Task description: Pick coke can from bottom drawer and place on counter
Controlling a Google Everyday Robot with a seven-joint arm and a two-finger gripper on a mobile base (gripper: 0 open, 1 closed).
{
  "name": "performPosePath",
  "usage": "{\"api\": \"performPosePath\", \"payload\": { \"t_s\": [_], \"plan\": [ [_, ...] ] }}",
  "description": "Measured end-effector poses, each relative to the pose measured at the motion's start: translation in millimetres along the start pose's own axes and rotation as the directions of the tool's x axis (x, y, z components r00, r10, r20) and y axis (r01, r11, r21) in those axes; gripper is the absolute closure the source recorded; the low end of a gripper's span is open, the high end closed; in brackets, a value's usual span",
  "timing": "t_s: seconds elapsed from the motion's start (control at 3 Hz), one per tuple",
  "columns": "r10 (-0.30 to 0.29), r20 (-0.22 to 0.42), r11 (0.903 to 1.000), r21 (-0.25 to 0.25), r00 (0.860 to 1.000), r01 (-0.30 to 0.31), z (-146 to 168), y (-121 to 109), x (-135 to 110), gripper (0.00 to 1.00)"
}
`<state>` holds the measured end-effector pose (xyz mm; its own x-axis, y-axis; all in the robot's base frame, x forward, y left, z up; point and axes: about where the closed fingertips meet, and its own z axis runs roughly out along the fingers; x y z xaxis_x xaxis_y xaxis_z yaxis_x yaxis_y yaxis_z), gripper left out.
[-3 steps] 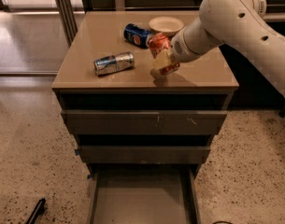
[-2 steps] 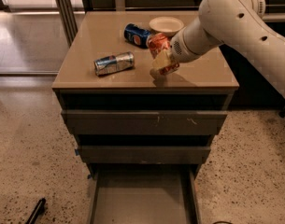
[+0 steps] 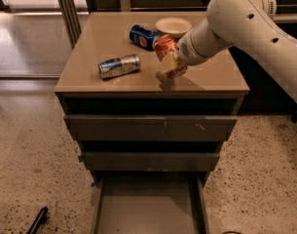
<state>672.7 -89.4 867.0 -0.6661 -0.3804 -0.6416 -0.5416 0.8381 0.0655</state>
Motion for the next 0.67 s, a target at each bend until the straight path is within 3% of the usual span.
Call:
{"api": "performPosePath", "payload": {
  "t_s": [0.33, 0.67],
  "plan": [
    [0.0, 0.0, 1.0, 0.0, 1.0, 0.0, 0.1, 0.1, 0.0, 0.0],
    [0.0, 0.0, 1.0, 0.0, 1.0, 0.0, 0.1, 0.1, 0.0, 0.0]
  ]
}}
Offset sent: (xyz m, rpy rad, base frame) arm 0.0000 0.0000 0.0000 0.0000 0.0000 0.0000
